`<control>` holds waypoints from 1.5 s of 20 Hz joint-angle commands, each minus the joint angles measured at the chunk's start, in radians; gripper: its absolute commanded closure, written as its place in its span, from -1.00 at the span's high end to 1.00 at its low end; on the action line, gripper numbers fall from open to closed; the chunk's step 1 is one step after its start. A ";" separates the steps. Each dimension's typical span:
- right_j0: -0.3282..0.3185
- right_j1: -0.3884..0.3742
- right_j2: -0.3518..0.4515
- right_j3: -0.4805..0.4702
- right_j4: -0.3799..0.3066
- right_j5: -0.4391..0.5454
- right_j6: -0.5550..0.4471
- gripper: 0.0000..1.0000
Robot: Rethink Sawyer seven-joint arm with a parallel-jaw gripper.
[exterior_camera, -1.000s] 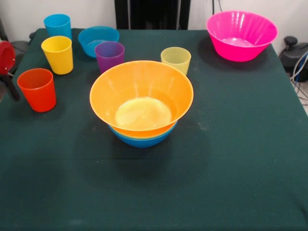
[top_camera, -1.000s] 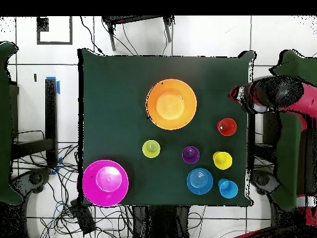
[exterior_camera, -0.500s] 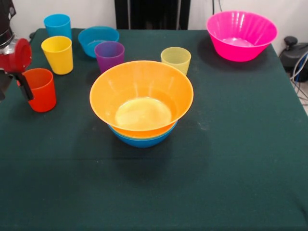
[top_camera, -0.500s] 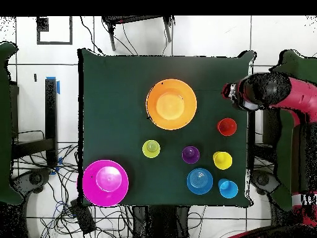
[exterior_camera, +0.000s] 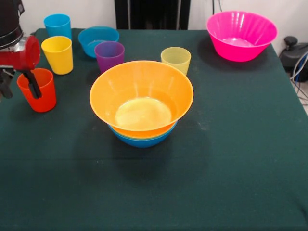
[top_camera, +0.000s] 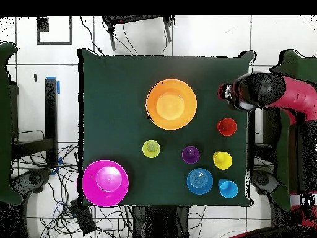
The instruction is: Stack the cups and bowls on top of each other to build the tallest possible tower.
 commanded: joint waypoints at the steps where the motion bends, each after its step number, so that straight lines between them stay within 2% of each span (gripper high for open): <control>1: -0.006 -0.045 -0.062 0.185 -0.006 -0.066 -0.061 1.00; 6: -0.024 -0.062 -0.071 0.266 -0.006 -0.109 -0.023 1.00; 10: -0.013 -0.055 -0.084 0.263 -0.023 -0.123 -0.015 1.00; 15: -0.021 -0.071 -0.092 0.309 -0.015 -0.152 -0.005 1.00; 22: -0.025 -0.081 -0.109 0.358 -0.043 -0.242 0.009 1.00; 30: -0.041 -0.066 -0.120 0.385 -0.026 -0.297 0.007 1.00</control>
